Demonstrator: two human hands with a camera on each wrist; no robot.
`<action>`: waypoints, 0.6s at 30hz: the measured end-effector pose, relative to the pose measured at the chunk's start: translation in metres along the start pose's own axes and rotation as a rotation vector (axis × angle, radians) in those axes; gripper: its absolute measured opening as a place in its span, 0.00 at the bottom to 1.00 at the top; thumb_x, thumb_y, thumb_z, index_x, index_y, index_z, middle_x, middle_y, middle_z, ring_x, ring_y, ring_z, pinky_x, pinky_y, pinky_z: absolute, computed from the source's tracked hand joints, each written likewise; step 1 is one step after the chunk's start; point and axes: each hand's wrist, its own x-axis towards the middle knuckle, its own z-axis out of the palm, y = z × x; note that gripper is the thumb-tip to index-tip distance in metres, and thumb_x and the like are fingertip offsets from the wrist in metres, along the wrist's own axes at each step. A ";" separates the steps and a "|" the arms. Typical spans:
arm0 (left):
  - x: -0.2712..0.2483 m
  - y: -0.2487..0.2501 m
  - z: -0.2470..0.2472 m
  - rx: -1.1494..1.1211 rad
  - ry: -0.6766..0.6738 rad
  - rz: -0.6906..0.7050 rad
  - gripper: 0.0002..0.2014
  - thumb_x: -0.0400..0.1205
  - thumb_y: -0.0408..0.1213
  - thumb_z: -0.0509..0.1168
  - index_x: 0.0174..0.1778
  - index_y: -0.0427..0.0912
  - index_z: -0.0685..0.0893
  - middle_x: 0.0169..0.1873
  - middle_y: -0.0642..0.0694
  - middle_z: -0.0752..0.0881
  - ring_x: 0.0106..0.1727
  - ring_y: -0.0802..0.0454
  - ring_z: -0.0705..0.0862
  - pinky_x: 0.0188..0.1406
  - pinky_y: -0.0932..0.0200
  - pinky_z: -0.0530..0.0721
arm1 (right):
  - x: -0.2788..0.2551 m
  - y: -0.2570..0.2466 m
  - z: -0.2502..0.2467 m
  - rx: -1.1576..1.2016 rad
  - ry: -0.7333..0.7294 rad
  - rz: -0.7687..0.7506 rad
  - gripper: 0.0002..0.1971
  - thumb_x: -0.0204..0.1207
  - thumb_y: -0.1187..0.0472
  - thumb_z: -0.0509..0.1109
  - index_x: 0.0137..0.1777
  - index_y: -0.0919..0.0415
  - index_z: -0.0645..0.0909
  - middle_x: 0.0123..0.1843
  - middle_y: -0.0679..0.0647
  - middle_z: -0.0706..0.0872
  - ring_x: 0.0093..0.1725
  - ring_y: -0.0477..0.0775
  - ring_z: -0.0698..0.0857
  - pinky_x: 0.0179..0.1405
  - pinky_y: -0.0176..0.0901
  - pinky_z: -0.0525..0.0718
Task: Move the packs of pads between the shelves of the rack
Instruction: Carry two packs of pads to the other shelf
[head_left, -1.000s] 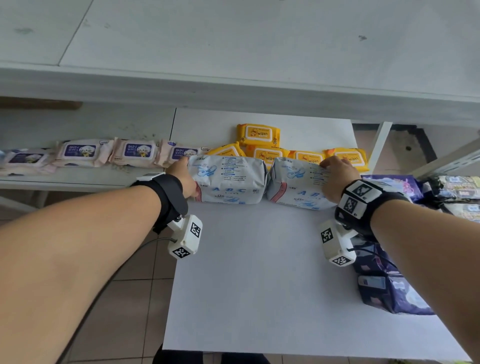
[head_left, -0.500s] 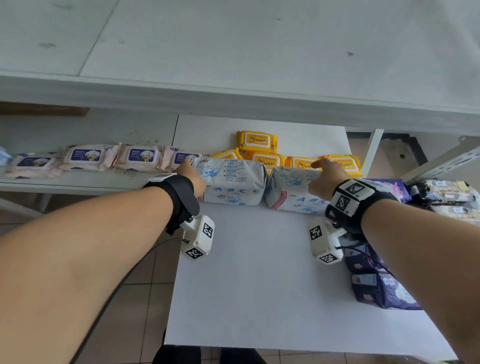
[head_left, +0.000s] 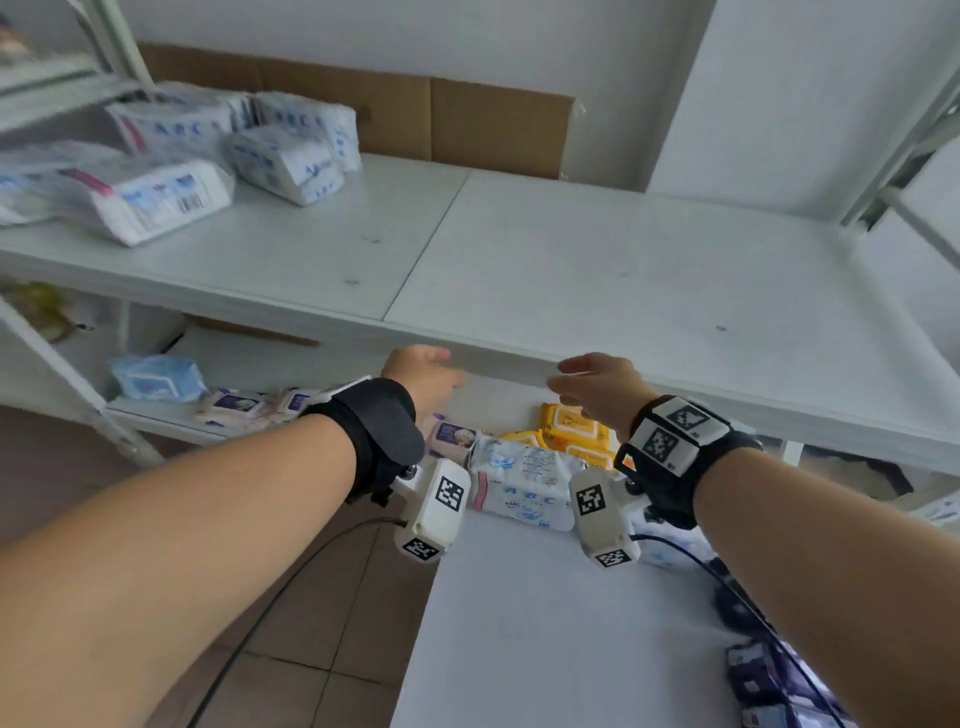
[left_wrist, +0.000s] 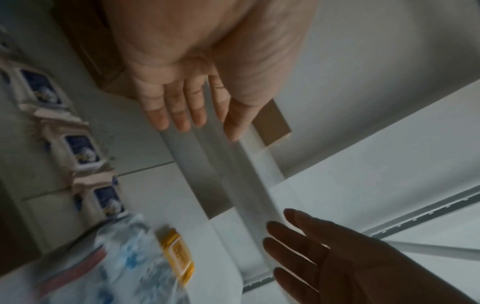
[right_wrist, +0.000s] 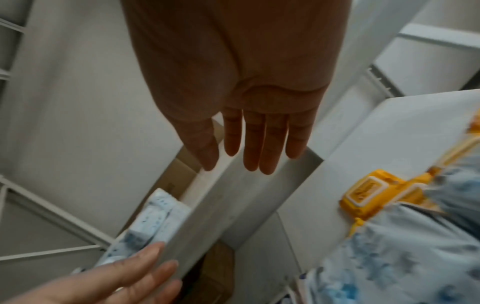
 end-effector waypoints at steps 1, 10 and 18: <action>-0.003 0.008 -0.012 -0.009 0.017 0.020 0.23 0.79 0.36 0.69 0.71 0.42 0.78 0.63 0.45 0.83 0.54 0.52 0.82 0.57 0.61 0.79 | -0.004 -0.014 0.002 0.014 -0.013 -0.015 0.15 0.73 0.59 0.75 0.59 0.58 0.81 0.53 0.57 0.88 0.49 0.51 0.86 0.45 0.39 0.83; 0.021 0.017 -0.169 -0.244 0.179 0.059 0.22 0.78 0.40 0.70 0.68 0.43 0.79 0.63 0.42 0.82 0.61 0.47 0.81 0.62 0.52 0.79 | -0.003 -0.134 0.082 0.054 0.002 -0.149 0.21 0.75 0.49 0.72 0.63 0.60 0.80 0.55 0.53 0.87 0.44 0.42 0.85 0.44 0.39 0.82; 0.083 -0.021 -0.334 -0.350 0.162 -0.030 0.25 0.79 0.39 0.69 0.72 0.41 0.75 0.59 0.43 0.79 0.54 0.47 0.77 0.50 0.55 0.77 | 0.011 -0.231 0.204 0.077 0.018 -0.091 0.18 0.75 0.45 0.70 0.59 0.56 0.79 0.52 0.49 0.85 0.46 0.44 0.85 0.41 0.38 0.83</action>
